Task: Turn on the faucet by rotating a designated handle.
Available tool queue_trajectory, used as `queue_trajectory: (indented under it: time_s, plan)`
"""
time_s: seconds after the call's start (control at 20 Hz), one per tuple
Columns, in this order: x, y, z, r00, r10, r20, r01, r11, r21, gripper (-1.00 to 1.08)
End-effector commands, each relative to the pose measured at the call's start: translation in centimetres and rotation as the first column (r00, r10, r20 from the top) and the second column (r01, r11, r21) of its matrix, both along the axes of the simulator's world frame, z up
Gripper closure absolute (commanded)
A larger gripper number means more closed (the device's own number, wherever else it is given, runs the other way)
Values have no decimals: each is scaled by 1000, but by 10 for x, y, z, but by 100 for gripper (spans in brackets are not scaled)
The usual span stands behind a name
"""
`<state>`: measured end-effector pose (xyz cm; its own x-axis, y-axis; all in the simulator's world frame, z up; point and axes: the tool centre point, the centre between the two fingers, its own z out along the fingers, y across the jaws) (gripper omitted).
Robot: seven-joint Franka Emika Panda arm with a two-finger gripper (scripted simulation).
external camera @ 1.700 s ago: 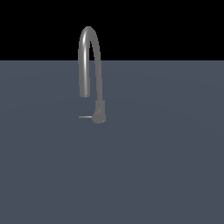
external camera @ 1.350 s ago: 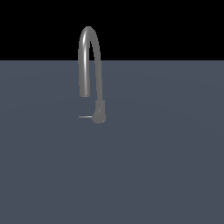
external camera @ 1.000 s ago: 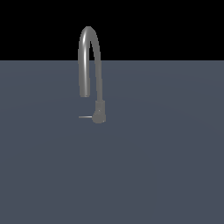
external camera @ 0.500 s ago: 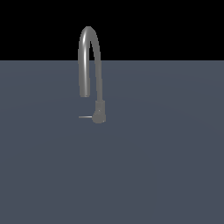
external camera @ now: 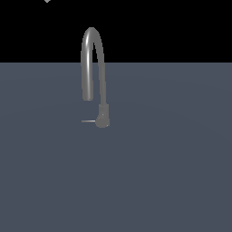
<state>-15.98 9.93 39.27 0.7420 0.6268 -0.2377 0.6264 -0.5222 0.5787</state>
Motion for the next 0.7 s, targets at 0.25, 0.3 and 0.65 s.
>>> queue_trajectory:
  time_s: [0.25,0.3,0.65]
  plan:
    - [14,20,-35,984,177,-15,-178,970,-168,108]
    - [16,22,-39,980,198,-19,-198,962,-188,108]
    - [24,35,-69,944,327,-53,-327,892,-311,108]
